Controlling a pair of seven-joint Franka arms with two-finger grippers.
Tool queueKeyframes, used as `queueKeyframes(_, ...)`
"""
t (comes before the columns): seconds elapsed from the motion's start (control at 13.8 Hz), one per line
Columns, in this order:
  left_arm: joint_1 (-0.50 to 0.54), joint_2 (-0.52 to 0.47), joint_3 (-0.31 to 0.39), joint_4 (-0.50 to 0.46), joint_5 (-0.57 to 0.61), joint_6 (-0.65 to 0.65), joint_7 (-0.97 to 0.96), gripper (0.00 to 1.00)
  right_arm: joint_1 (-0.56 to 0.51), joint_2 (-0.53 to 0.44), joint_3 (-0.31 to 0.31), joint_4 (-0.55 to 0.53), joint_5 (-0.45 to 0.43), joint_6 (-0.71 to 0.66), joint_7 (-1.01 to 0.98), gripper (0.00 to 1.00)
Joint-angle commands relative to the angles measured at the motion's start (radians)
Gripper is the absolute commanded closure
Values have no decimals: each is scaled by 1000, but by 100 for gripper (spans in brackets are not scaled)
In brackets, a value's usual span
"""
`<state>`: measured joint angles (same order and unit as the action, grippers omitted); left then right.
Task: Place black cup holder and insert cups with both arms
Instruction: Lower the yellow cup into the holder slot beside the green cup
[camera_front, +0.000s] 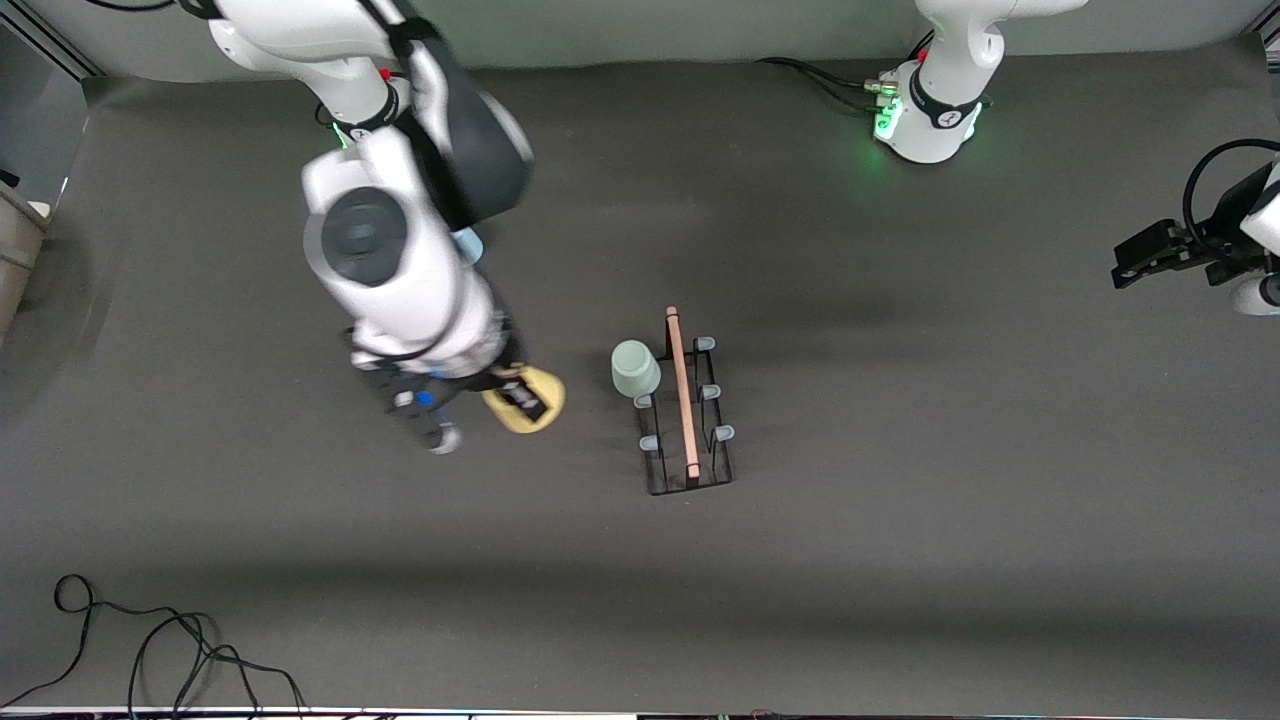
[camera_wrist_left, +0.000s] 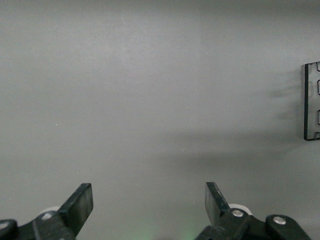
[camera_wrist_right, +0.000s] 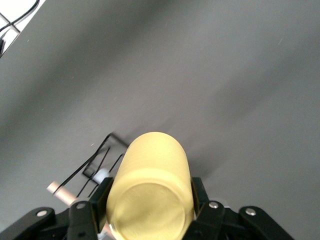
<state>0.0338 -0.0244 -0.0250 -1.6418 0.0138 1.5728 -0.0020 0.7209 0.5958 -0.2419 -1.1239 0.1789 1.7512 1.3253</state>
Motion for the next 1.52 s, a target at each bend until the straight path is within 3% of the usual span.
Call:
queueKeyframes(0.0,0,4,2,13,-12,1,-15,0,9,119,39,157,10,16,153,100)
queueKeyframes(0.29,0,6,2,13,-12,0,-16,0,40,176,39,165,7,132,209,100)
queueKeyframes(1.45,0,11,2,8,-11,-4,-13,0,54,346,39,161,-16,315,210,100)
